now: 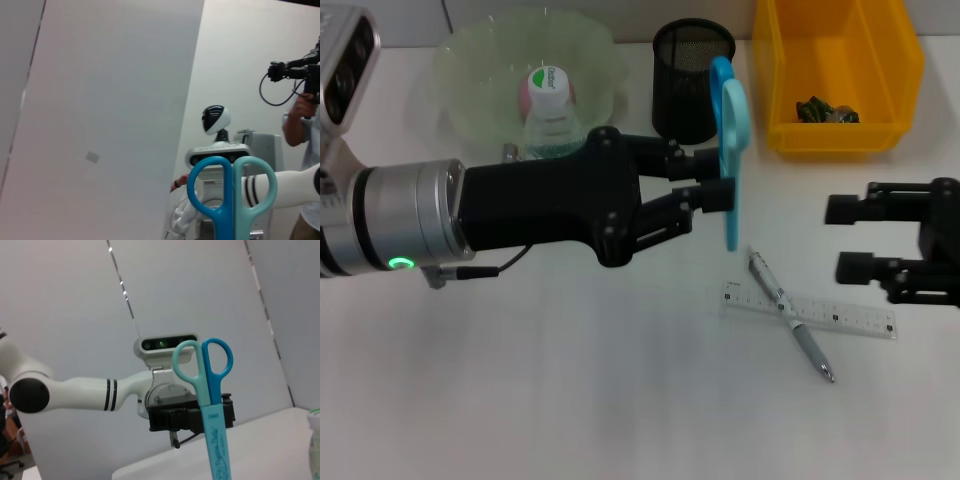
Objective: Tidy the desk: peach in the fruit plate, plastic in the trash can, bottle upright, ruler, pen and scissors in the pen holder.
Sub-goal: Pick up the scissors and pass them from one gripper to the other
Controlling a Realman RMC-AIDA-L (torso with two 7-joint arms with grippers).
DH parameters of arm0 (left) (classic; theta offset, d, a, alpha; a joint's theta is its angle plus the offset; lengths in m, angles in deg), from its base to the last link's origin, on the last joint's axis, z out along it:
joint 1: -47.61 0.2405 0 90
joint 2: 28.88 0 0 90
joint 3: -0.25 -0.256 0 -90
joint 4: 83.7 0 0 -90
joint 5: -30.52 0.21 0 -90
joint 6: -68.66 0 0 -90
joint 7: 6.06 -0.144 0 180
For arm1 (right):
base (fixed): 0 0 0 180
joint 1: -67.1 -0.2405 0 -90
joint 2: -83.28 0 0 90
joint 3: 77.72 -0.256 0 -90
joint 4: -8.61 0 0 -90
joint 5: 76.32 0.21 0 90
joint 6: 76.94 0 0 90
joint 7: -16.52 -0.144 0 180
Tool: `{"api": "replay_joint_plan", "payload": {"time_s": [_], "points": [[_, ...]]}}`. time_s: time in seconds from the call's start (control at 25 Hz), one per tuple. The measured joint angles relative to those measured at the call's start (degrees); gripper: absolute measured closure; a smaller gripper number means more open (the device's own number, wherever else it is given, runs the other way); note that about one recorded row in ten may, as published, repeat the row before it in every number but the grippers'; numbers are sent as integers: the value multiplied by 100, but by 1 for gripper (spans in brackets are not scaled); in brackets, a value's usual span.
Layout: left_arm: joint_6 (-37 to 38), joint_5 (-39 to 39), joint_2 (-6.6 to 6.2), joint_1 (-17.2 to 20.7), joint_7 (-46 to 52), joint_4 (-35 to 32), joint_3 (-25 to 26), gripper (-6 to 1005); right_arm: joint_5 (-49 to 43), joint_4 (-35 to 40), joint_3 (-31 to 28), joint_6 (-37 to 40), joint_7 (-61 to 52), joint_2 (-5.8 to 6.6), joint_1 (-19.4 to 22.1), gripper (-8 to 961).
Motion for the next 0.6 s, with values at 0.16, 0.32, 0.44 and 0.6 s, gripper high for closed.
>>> {"api": "replay_joint_plan", "payload": {"time_s": [0.16, 0.32, 0.44, 0.6], "points": [[86, -2, 0, -44, -97, 164, -2, 769, -285, 146, 29, -243, -5, -203, -174, 332], [79, -5, 1, -44, -99, 169, -2, 769, -374, 211, 32, -292, -6, -314, -302, 331], [63, -6, 7, -73, -100, 181, -2, 769, -416, 218, 39, -276, -13, -355, -419, 331], [60, -9, 9, -144, -135, 292, -2, 769, -442, 217, 43, -236, -58, -380, -506, 331]]}}
